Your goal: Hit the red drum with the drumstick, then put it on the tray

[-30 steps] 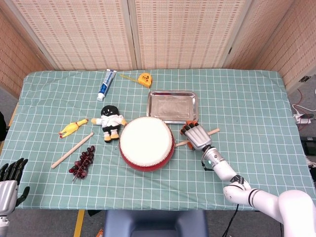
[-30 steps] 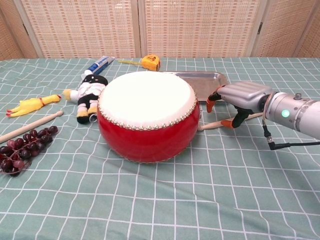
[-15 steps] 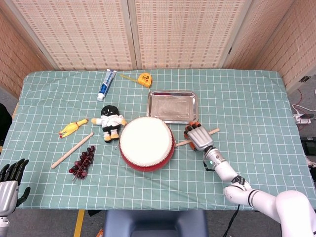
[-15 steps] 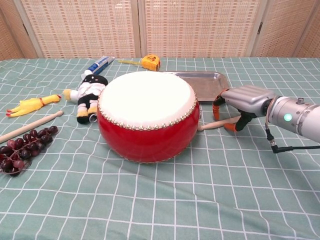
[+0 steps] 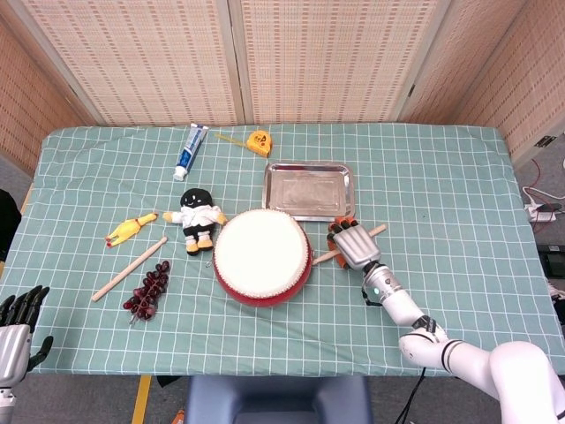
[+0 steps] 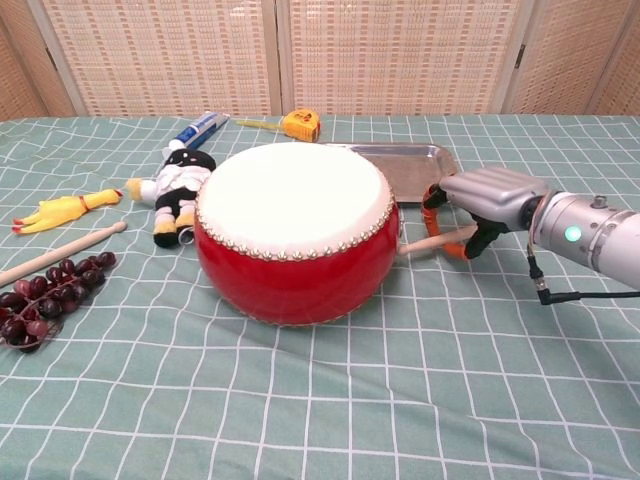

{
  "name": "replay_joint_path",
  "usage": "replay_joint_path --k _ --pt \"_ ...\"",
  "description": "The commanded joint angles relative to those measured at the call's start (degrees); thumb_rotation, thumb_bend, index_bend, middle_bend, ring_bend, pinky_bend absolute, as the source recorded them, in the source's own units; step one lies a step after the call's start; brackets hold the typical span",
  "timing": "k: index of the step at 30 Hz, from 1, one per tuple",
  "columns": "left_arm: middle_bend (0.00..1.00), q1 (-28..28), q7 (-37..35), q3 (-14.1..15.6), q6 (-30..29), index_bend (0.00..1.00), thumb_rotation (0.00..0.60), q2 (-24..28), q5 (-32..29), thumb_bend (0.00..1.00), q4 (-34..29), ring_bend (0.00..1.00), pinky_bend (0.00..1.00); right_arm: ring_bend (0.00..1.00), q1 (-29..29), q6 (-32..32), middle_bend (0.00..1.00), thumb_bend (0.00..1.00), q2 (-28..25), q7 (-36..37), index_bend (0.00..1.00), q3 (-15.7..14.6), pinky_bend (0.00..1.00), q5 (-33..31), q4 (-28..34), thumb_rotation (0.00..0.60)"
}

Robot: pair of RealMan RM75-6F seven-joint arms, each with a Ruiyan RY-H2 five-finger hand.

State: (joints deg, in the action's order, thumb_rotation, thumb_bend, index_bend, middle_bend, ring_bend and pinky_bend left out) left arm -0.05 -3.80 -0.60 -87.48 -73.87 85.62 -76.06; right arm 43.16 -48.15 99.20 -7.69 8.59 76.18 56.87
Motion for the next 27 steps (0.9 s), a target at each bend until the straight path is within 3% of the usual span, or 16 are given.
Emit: replay_joint_path --k 1,5,8,12,16,27 --pt "0.05 0.02 -0.16 -0.03 -0.10 0.08 0.600 -0.03 0.07 0.31 0.08 0.08 0.02 0.15 -2.72 -5.75 0.22 0.41 -3.73 7.27 0.67 0.58 0.20 2.23 6.69 0.600" --pt "0.05 -0.13 -0.09 0.02 0.21 0.08 0.600 -0.08 0.17 0.31 0.11 0.08 0.02 0.18 -6.57 -11.23 0.23 0.40 -8.42 23.22 0.69 1.35 0.22 4.05 14.09 0.600" --pt "0.05 -0.33 0.22 0.03 0.30 0.08 0.600 -0.05 0.44 0.31 -0.27 0.08 0.02 0.20 -8.68 -13.96 0.25 0.40 -10.38 35.15 0.69 1.67 0.24 5.23 15.73 0.600" --pt "0.05 -0.45 0.74 0.04 0.01 0.08 0.600 0.12 0.90 0.31 -0.89 0.08 0.02 0.21 -9.82 -14.24 0.26 0.40 -10.96 46.30 0.69 1.33 0.24 5.87 13.75 0.600" --pt "0.05 -0.44 0.93 0.05 -0.07 0.08 0.600 0.25 0.97 0.31 -1.12 0.08 0.02 0.21 -9.92 -13.96 0.26 0.40 -10.99 49.01 0.69 1.02 0.24 6.22 12.61 0.600" --pt "0.05 -0.23 2.10 0.09 0.01 0.08 0.600 1.02 0.55 0.31 -2.55 0.08 0.02 0.27 -9.49 -11.42 0.30 0.40 -7.23 82.06 0.68 -0.87 0.27 9.29 2.37 0.600"
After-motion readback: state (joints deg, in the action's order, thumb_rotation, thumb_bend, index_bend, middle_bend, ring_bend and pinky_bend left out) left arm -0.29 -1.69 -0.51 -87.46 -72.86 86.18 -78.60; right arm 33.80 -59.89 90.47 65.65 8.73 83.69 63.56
